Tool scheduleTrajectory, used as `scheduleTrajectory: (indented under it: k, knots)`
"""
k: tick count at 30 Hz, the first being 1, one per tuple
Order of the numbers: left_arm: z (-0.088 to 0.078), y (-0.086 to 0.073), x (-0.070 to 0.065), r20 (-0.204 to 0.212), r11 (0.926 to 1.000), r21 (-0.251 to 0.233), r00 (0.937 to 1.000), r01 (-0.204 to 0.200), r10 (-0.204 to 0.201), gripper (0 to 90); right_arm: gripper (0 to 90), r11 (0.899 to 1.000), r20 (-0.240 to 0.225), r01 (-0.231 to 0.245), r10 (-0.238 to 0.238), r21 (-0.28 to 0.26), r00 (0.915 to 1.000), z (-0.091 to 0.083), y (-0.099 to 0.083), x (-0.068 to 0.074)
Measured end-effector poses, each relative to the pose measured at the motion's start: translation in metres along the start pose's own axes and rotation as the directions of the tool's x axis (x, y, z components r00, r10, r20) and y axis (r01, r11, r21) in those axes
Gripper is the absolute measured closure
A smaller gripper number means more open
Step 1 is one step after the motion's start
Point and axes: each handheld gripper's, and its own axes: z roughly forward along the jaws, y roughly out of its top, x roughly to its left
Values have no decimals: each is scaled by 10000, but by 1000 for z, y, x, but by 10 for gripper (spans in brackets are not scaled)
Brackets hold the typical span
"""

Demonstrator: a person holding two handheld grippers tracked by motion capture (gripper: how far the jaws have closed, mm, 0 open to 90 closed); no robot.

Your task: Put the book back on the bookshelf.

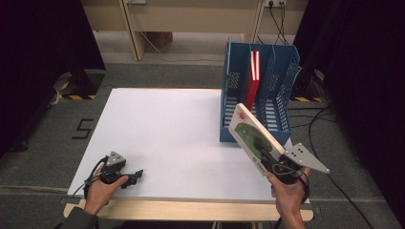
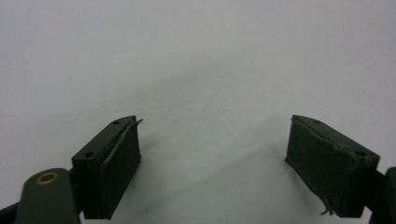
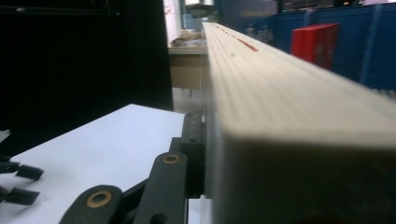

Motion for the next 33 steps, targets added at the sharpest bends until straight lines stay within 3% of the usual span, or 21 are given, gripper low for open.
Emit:
scheduleTrajectory:
  k: [6,10,16,18,25,33]
  knots:
    - [1,0,0,-25,10000,2,10000,-21,21,160,762,10000,1073,-85,89,-42,9942,-2,10,-26]
    - [1,0,-1,-37,10000,-9,10000,-21,21,159,762,10000,1896,-84,93,-52,9818,4,18,-46]
    - [1,0,-1,-28,10000,-15,10000,-17,17,159,762,9998,2718,-214,217,-40,9621,19,24,-69]
    - [1,0,-1,-23,10000,-15,10000,-28,28,158,762,10000,3052,-52,36,44,9523,25,26,-75]
    - [2,0,-1,-85,10000,-46,10000,-15,15,154,762,9996,3867,-231,139,190,9221,50,33,-96]
    - [2,0,-2,-108,9999,-62,9999,-96,95,152,762,9986,4827,-324,79,423,8758,91,38,-118]
